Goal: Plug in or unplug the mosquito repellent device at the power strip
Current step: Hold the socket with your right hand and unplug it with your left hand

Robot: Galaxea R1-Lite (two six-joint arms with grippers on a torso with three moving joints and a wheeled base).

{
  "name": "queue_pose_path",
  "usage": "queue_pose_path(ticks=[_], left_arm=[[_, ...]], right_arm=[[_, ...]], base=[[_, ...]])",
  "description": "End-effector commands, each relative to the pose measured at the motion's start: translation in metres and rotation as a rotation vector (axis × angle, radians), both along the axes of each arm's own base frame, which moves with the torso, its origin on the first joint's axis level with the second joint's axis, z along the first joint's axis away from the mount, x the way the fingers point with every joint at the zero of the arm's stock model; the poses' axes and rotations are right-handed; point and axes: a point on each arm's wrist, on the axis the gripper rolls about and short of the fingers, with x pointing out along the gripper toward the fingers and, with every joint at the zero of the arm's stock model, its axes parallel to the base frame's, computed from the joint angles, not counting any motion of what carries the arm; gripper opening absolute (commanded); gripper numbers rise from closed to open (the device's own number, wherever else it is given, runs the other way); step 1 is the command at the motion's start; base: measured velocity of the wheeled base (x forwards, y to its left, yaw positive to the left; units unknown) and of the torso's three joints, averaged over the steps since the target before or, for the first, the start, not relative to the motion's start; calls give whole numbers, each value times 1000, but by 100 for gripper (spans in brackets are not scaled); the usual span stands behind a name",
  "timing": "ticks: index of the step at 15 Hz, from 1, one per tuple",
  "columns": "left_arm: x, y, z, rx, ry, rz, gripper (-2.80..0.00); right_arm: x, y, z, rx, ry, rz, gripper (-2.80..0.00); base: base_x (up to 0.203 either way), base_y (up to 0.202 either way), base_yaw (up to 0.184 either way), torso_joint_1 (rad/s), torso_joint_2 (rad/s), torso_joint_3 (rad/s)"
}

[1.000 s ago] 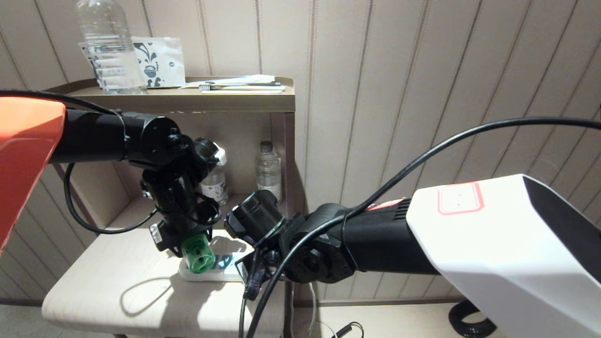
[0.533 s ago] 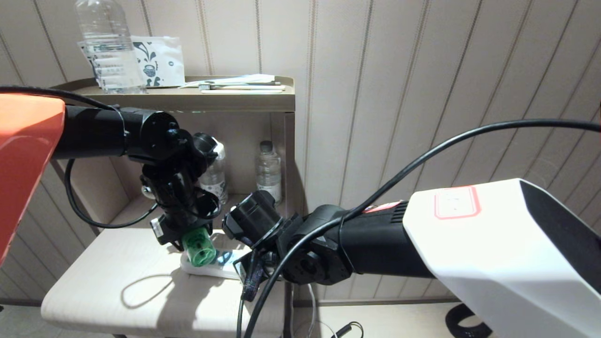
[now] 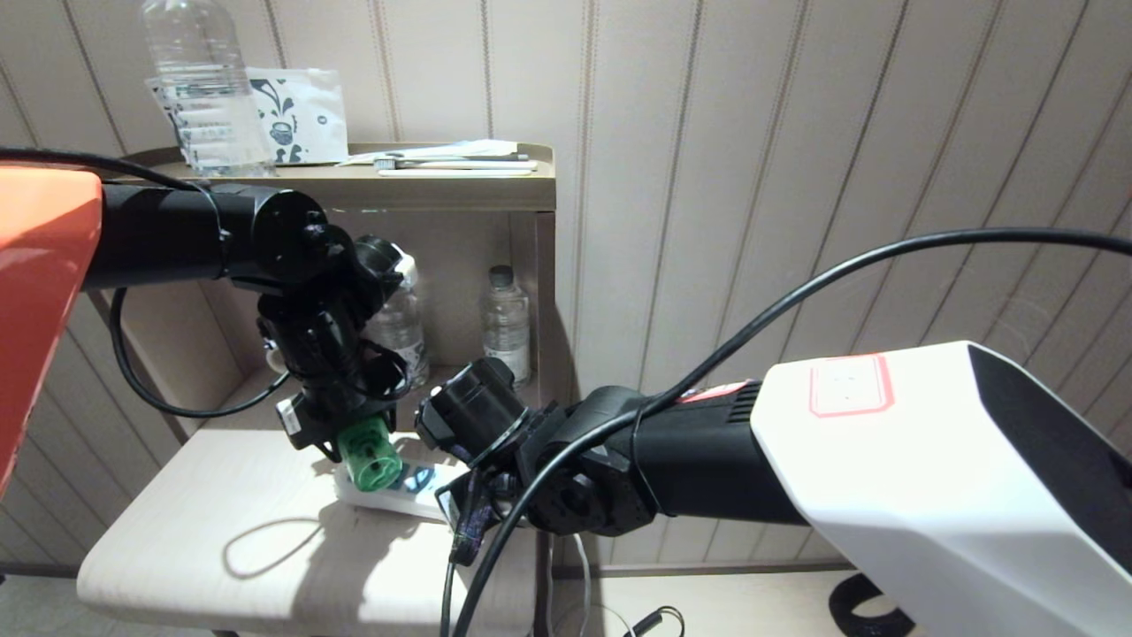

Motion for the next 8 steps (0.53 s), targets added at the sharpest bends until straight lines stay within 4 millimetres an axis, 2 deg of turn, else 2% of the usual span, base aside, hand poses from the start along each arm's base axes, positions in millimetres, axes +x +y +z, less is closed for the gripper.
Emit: queue_pose_path(ticks=[1, 8], left_arm=[[-2, 1, 3, -3, -6, 6, -280], [-1, -5, -6, 11, 19, -2, -280]], right_arm=[[0, 2, -5, -6, 2, 0, -280], [2, 4, -7, 0, -6, -1, -280]], base=[[0, 0, 0, 0, 0, 0], [0, 0, 0, 0, 0, 0]])
